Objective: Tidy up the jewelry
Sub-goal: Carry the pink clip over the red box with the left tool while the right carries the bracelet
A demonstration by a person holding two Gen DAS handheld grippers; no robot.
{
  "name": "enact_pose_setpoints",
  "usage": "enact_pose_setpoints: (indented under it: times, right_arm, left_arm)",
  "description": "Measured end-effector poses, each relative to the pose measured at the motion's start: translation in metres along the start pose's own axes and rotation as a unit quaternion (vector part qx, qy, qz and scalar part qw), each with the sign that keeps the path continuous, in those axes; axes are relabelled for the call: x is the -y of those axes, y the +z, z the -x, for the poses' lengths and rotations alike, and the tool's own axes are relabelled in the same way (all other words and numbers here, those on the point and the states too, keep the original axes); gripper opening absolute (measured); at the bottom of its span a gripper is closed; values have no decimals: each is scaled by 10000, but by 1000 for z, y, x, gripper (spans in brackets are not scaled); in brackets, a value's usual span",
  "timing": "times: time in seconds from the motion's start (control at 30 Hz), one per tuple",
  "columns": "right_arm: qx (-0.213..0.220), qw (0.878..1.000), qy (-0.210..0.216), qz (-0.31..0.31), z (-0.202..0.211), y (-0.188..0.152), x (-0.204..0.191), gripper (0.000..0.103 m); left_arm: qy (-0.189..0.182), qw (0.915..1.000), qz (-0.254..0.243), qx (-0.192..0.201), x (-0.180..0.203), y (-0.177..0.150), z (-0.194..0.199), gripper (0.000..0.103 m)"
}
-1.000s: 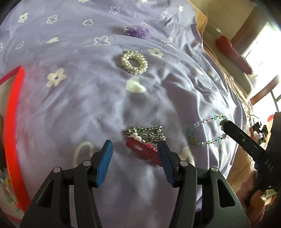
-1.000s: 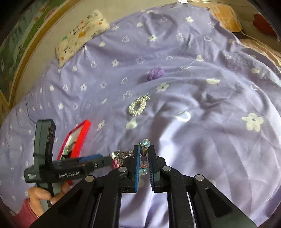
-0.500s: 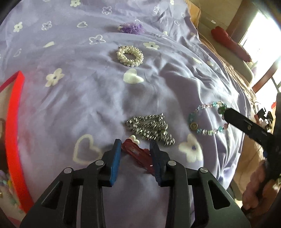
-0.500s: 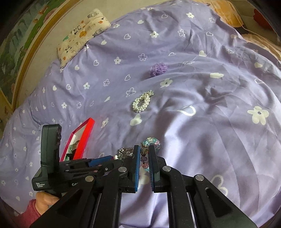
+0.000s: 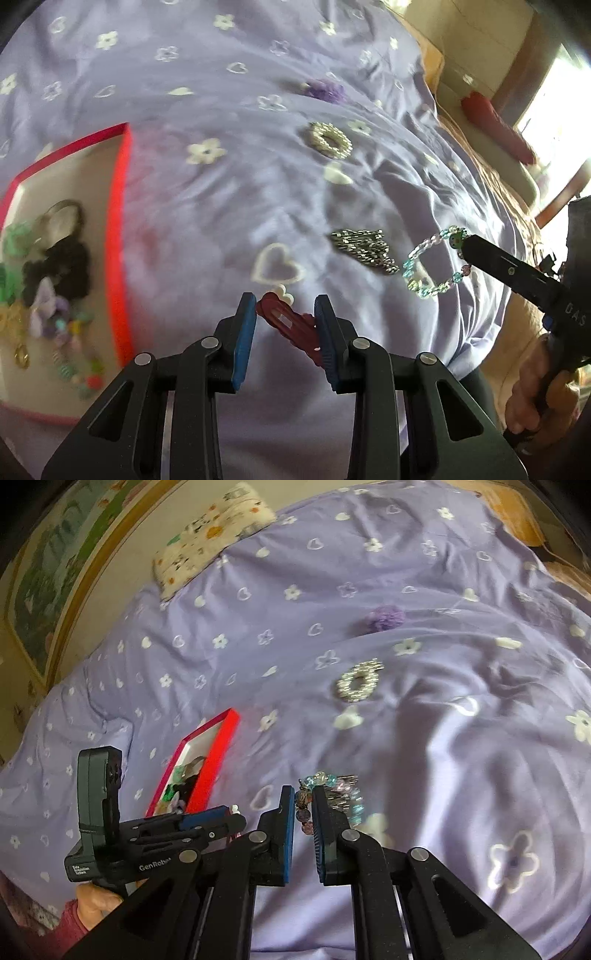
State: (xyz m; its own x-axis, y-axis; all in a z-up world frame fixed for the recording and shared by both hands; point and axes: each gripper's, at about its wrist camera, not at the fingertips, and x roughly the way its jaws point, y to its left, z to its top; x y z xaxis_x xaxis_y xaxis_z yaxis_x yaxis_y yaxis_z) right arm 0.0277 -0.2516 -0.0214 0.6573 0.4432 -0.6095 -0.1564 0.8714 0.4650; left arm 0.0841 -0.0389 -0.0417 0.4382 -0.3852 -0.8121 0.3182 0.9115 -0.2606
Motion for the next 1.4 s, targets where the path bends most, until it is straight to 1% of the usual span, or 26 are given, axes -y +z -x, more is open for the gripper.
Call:
enact_pose_setpoints:
  times: [0.17,0.43,0.6,0.8,1.03,1.27,1.4]
  right_arm:
    - [-127,9995,179,210,-11,-2,-26,9]
    - [-377,9962,563,545,-32,-7,-73,9]
    - [-523,9933,784,670,-49,-9,-100,9]
    - [-628,9891,1017,863,-68,-7,-131,9]
    - [-733,9828,1294,1094,-88,-6,-169,9]
    - [-870,9760,1529,1282,-109,-9,-205,9]
    - [-988,9732,1573,1355,-121,-15,-217,9]
  left_arm:
    - [126,9996,141,188,-15,-8,23,30]
    - [380,9971,521,402,-56,-26,56,30]
    - [552,9940,775,534,-84,-36,77,30]
    - [799,9885,1094,677,-120,-49,100,30]
    - [1014,9819,1416,746,-155,-61,113,30]
    - [1171,9781,1568,706,-180,-68,116,30]
    - [1211,9766,1641,679,-190,-72,115,30]
